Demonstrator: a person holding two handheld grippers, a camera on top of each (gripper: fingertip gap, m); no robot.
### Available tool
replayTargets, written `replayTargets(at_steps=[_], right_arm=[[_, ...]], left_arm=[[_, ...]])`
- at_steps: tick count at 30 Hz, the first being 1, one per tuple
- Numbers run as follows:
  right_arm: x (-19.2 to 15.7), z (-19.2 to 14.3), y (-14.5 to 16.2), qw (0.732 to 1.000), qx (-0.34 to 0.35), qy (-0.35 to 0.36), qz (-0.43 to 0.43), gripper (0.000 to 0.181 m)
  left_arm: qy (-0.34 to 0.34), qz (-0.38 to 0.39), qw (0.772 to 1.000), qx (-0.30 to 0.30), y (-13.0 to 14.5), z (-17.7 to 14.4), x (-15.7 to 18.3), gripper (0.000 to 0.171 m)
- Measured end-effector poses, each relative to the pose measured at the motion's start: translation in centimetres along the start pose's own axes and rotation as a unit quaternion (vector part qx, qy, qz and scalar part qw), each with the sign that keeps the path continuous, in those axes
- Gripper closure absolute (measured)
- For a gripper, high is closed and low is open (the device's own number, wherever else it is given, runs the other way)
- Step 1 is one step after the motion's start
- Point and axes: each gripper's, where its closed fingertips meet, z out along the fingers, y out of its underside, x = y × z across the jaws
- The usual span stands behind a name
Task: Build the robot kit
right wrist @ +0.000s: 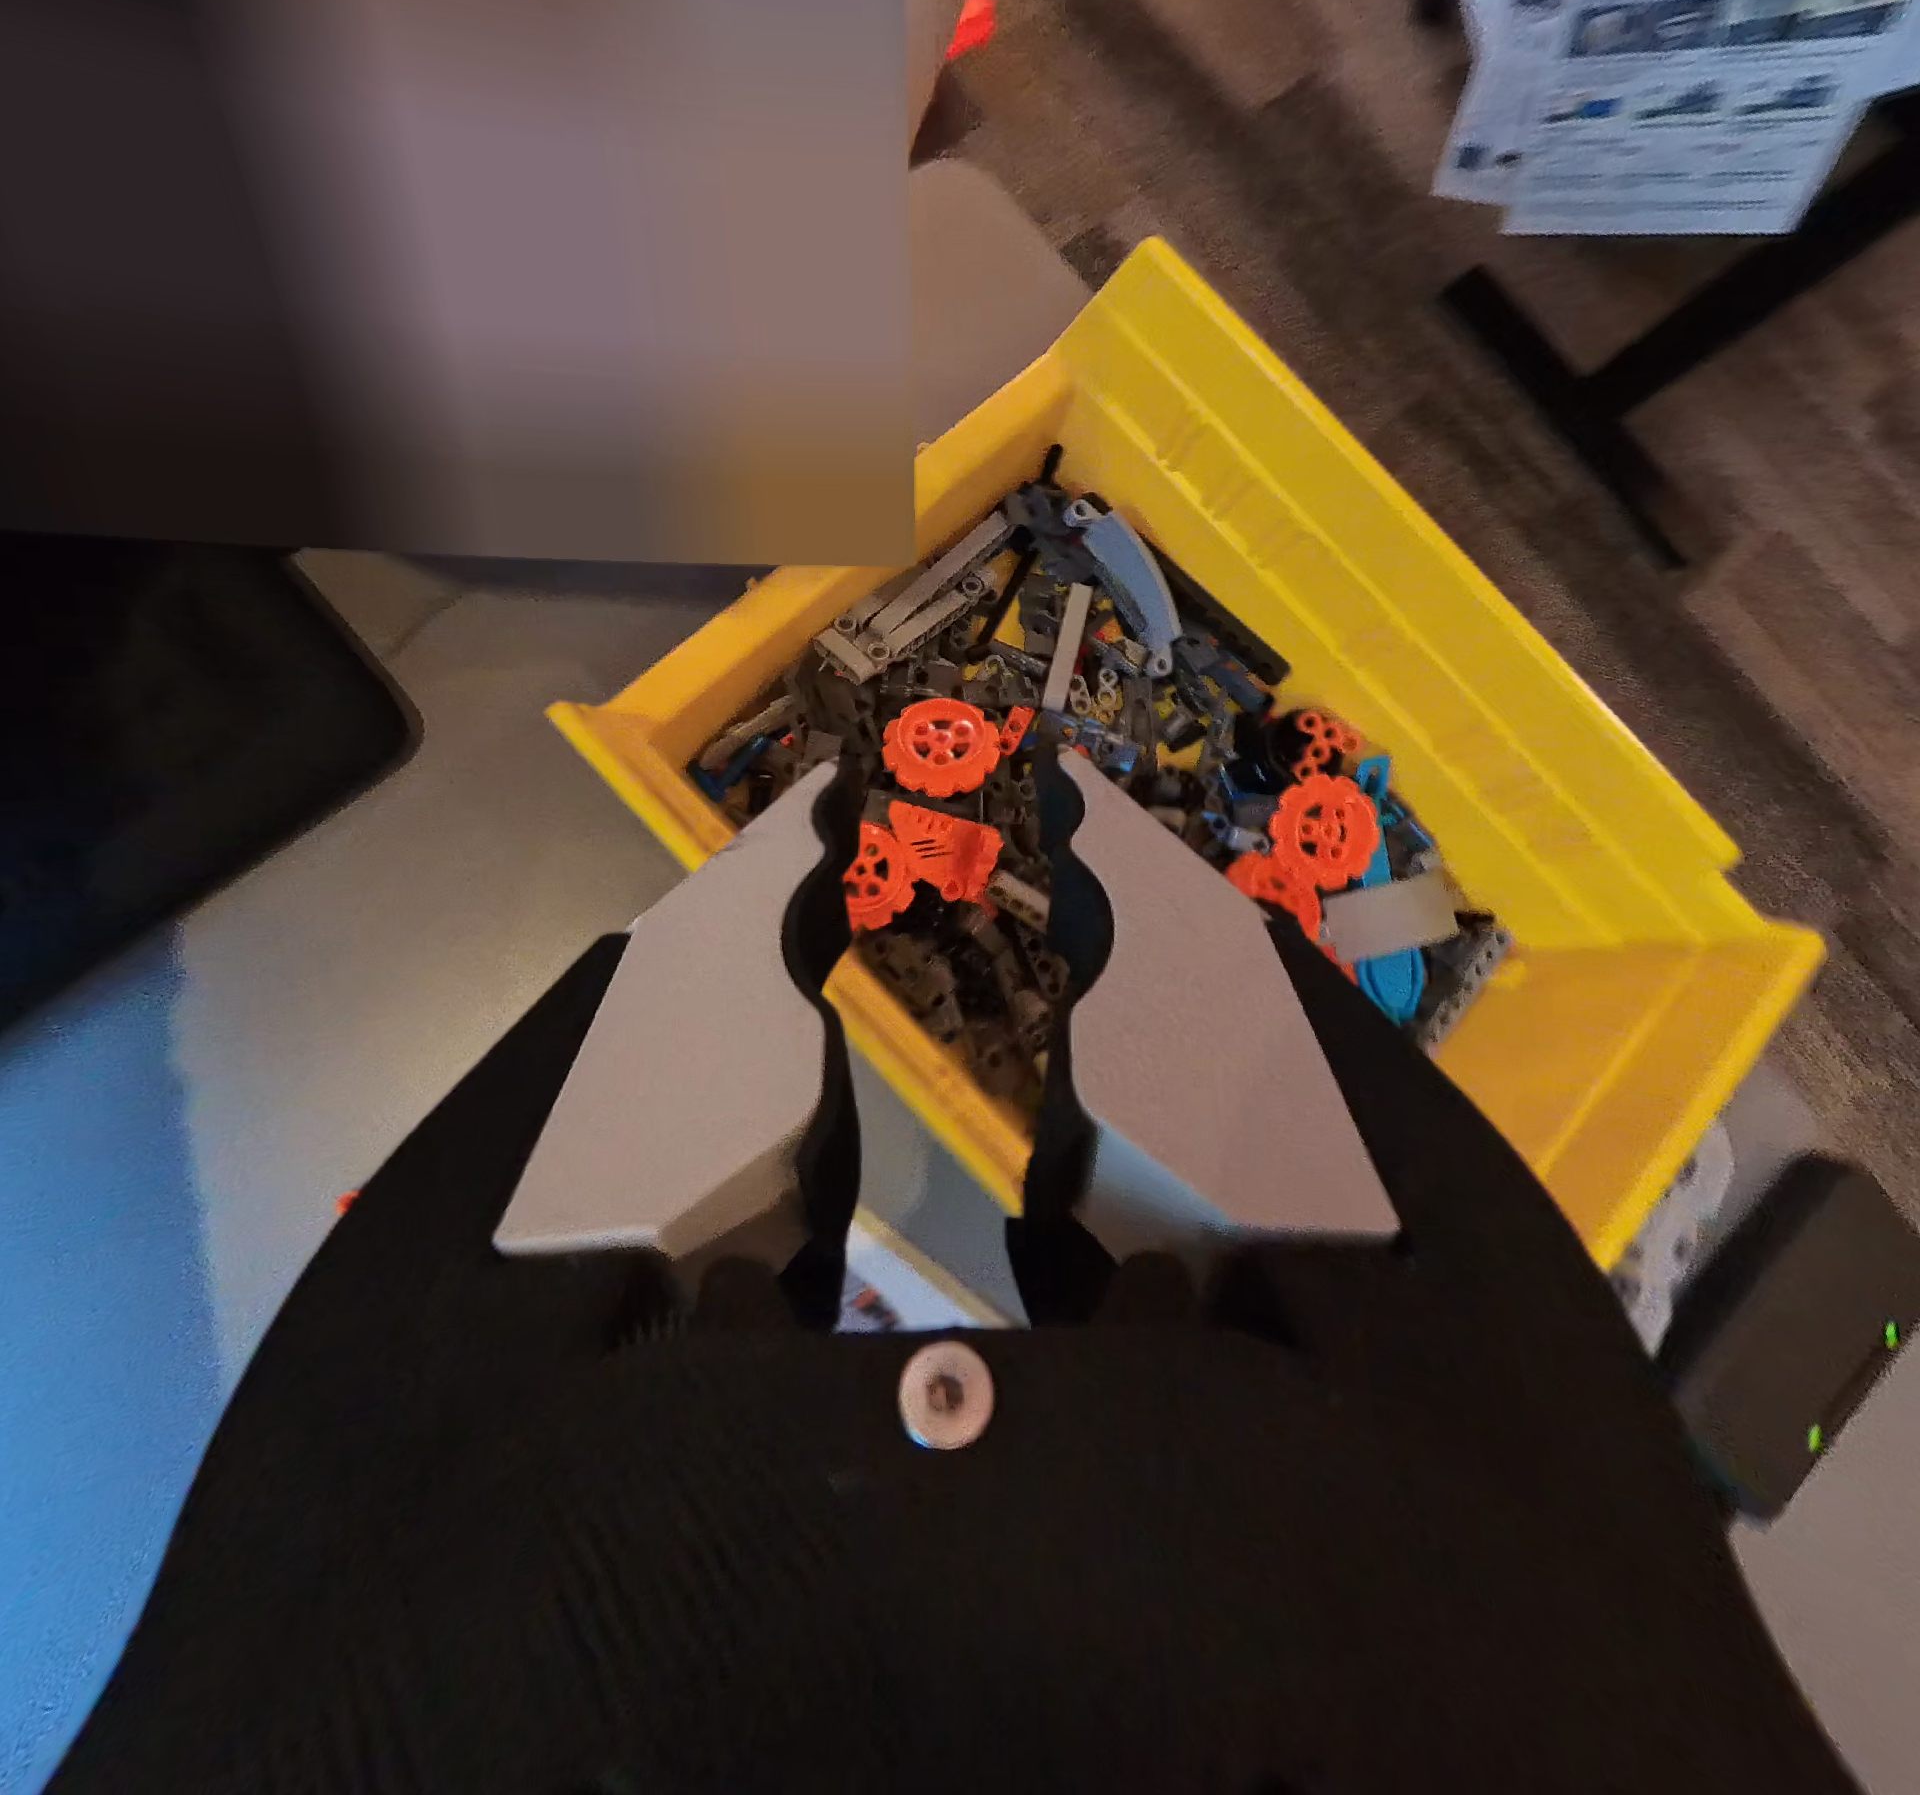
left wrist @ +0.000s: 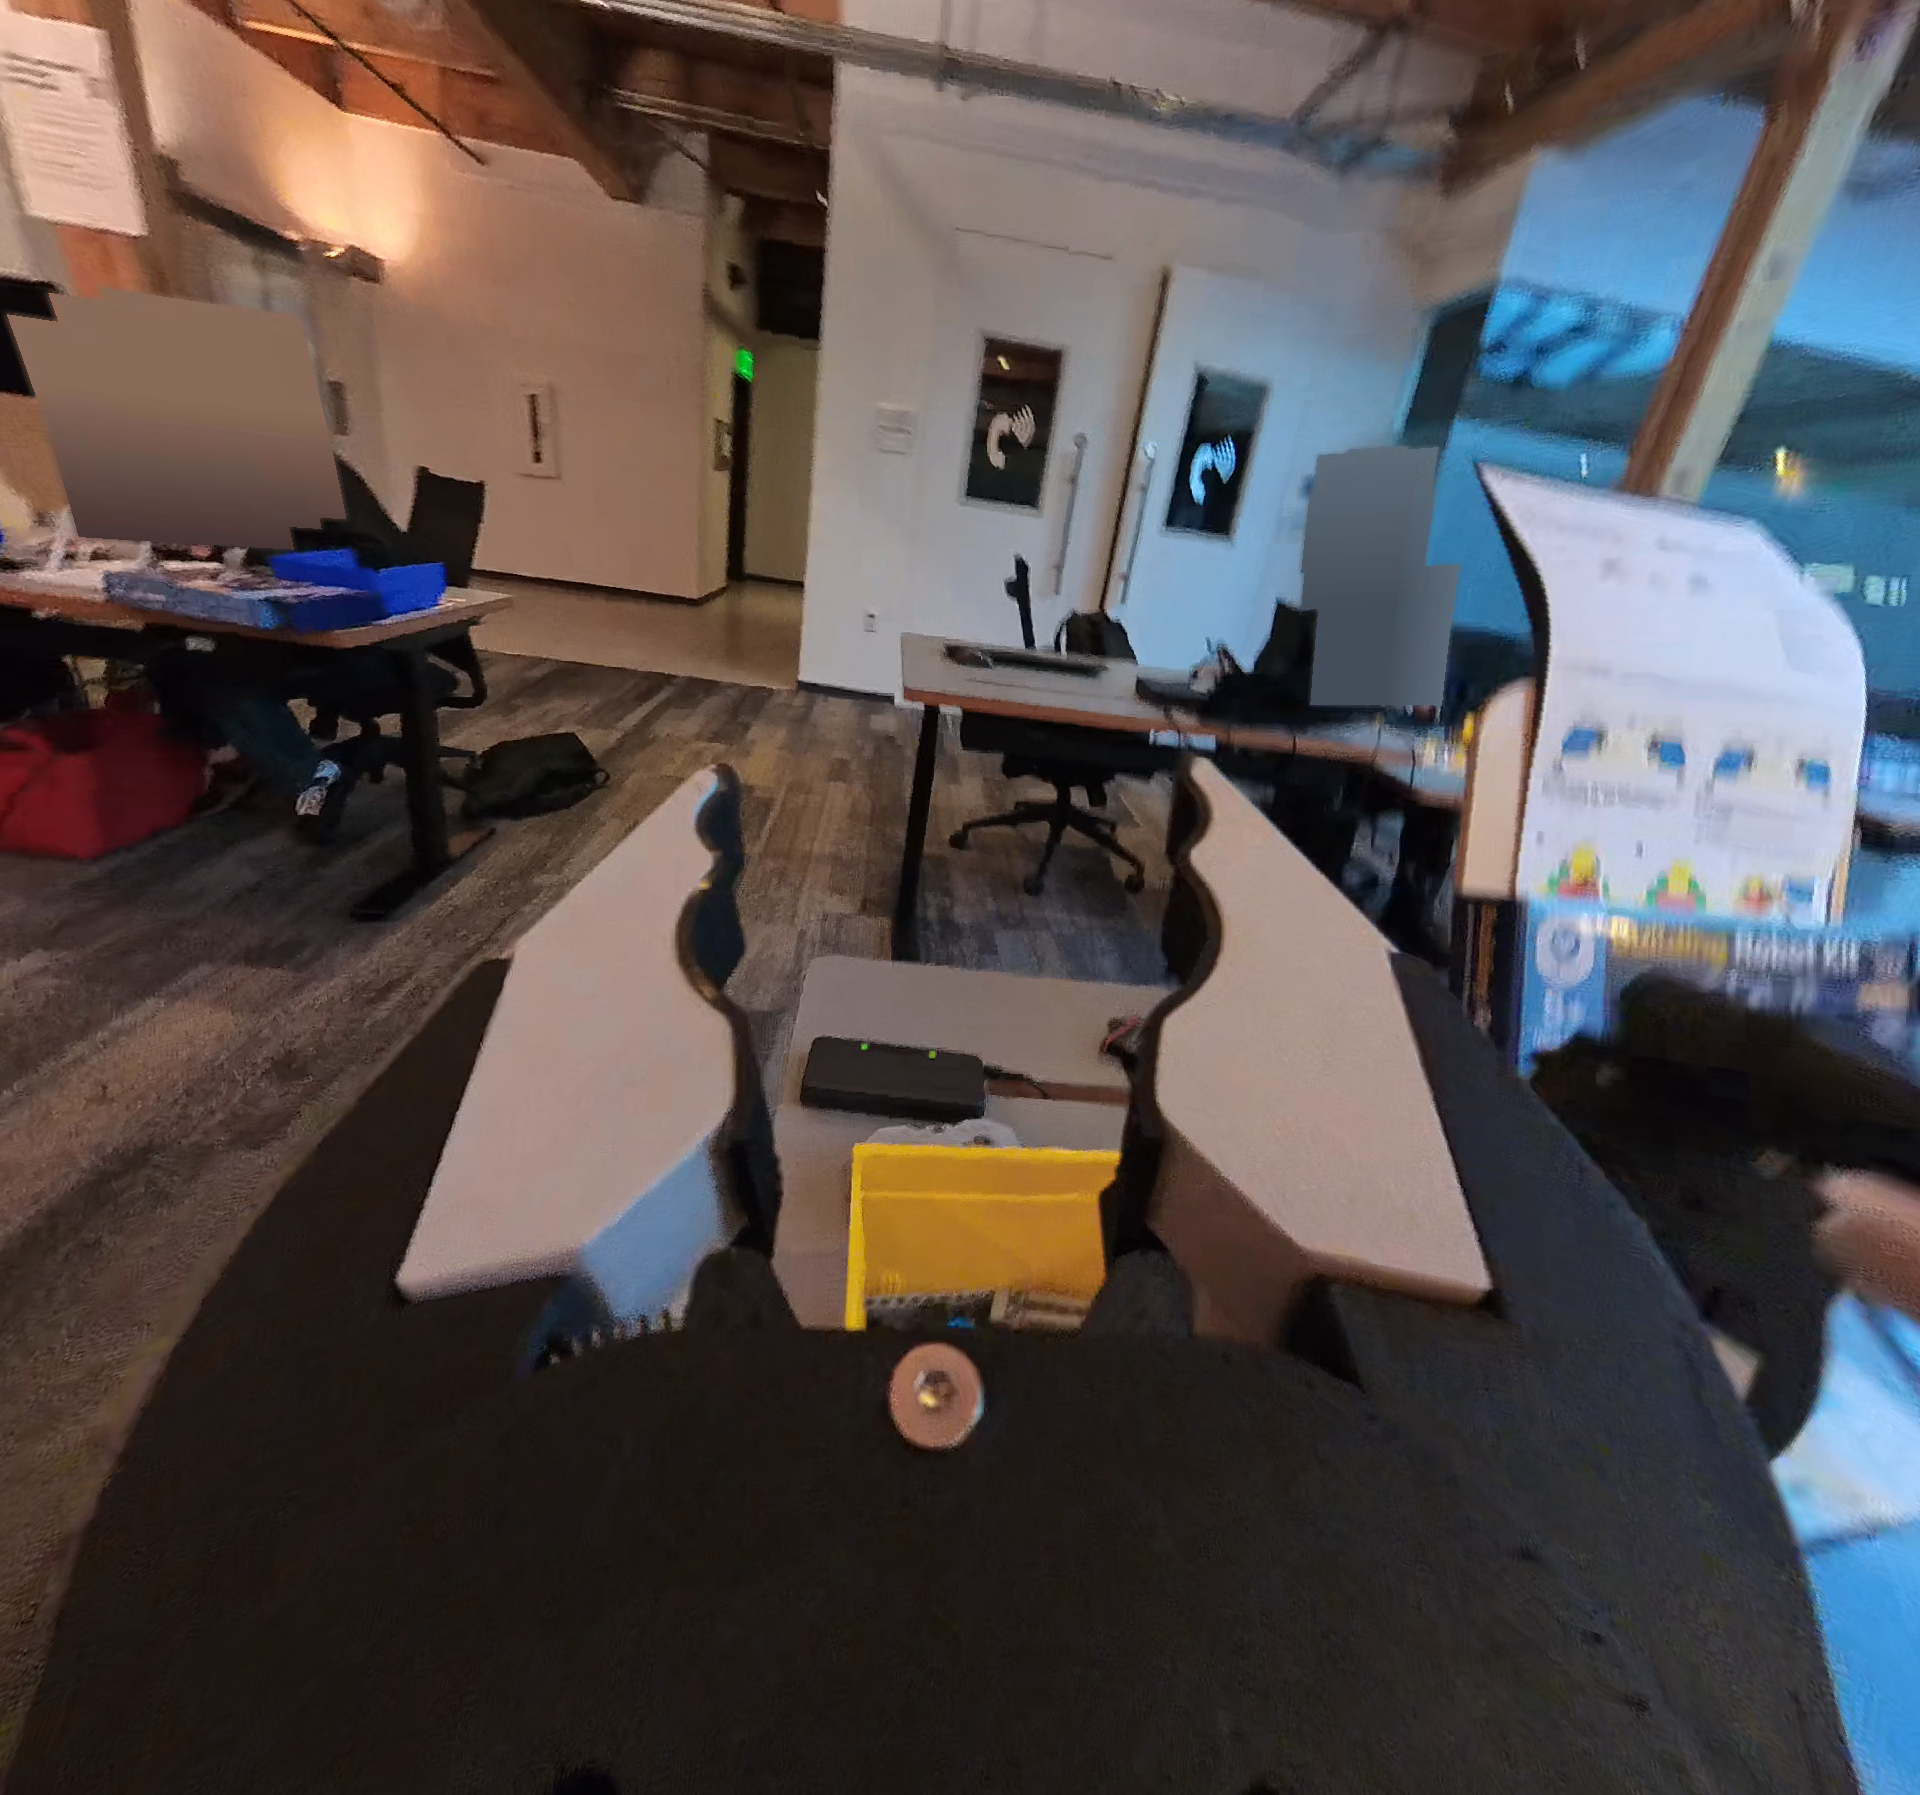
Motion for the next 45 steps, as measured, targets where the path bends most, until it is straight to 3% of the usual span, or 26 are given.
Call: replayTargets(at_steps=[4, 9, 12, 14, 16, 22, 30, 35, 41, 45], right_arm=[[0.4, 4.4, -0.4, 0.995, -0.031, -0.088, -0.042, 0.146], [-1.3, 9.5, 0.5, 0.979, -0.067, -0.175, -0.085, 0.143], [-1.7, 11.6, 1.2, 0.967, -0.104, -0.230, 0.027, 0.147], [-1.5, 12.5, 0.9, 0.956, -0.105, -0.253, 0.107, 0.141], [-0.9, 13.4, 1.4, 0.947, -0.125, -0.247, 0.165, 0.140], [-1.7, 15.3, 2.7, 0.936, -0.173, -0.229, 0.204, 0.148], [-0.7, 14.8, 2.9, 0.932, -0.169, -0.193, 0.257, 0.158], [1.6, 12.4, 3.6, 0.922, -0.161, -0.173, 0.307, 0.167], [6.7, 8.2, 9.7, 0.921, -0.244, -0.056, 0.297, 0.167], [7.8, 6.7, 11.3, 0.914, -0.242, -0.031, 0.324, 0.164]], left_arm=[[-0.037, -0.120, 0.989, 0.082, -2.5, -3.6, -3.4, 0.099], [-0.046, -0.149, 0.974, 0.166, -5.3, -7.6, -4.3, 0.108], [-0.028, -0.140, 0.975, 0.173, -5.9, -7.8, -2.9, 0.111], [-0.021, -0.143, 0.975, 0.167, -5.7, -7.4, -2.5, 0.110], [-0.014, -0.157, 0.973, 0.168, -5.6, -7.2, -2.6, 0.105], [-0.025, -0.145, 0.977, 0.152, -5.3, -6.8, -2.5, 0.101], [0.001, -0.143, 0.980, 0.140, -5.1, -6.2, -1.4, 0.105], [0.004, -0.144, 0.980, 0.141, -5.2, -6.2, -1.3, 0.106], [0.010, -0.143, 0.979, 0.143, -5.3, -6.2, -0.9, 0.107], [0.012, -0.144, 0.979, 0.144, -5.3, -6.3, -0.8, 0.107]])
